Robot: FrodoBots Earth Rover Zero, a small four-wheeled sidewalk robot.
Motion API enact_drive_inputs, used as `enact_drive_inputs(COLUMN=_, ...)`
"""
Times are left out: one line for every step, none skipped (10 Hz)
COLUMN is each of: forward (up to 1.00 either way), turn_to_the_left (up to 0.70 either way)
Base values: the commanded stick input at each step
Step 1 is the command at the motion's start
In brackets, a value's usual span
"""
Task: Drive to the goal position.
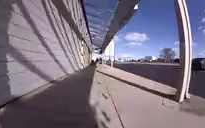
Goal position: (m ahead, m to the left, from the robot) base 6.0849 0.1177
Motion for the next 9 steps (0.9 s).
enact_drive_inputs(forward=1.00, turn_to_the_left=0.00)
enact_drive_inputs(forward=1.00, turn_to_the_left=0.00)
enact_drive_inputs(forward=1.00, turn_to_the_left=0.00)
enact_drive_inputs(forward=1.00, turn_to_the_left=0.00)
enact_drive_inputs(forward=1.00, turn_to_the_left=0.00)
enact_drive_inputs(forward=1.00, turn_to_the_left=0.00)
enact_drive_inputs(forward=1.00, turn_to_the_left=0.00)
enact_drive_inputs(forward=1.00, turn_to_the_left=0.00)
enact_drive_inputs(forward=1.00, turn_to_the_left=0.00)
